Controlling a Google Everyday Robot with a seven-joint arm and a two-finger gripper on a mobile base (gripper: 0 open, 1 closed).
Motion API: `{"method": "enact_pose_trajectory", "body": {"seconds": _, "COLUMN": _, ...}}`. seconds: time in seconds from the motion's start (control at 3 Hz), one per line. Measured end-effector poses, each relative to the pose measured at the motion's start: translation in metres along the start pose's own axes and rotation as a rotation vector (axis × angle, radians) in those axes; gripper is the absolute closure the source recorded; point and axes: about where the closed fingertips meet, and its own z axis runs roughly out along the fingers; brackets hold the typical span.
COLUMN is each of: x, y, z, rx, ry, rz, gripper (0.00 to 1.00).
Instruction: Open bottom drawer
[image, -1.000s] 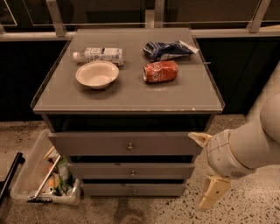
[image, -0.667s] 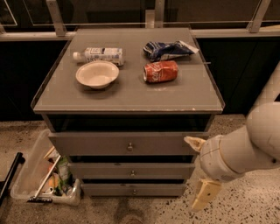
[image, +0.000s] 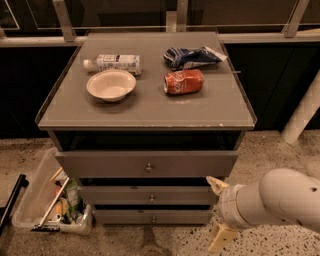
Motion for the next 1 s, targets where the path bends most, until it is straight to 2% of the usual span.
{"method": "enact_pose_trajectory", "body": {"seconds": 0.33, "x": 0.026, "y": -0.005, "z": 0.037, "rx": 0.052, "ry": -0.016, "rz": -0.008, "gripper": 0.0}}
{"method": "enact_pose_trajectory", "body": {"seconds": 0.67, "x": 0.056, "y": -0.004, "z": 0.085, "rx": 0.01, "ry": -0.071, "rz": 0.052, "gripper": 0.0}}
{"method": "enact_pose_trajectory", "body": {"seconds": 1.0, "x": 0.056, "y": -0.004, "z": 0.085, "rx": 0.01, "ry": -0.071, "rz": 0.052, "gripper": 0.0}}
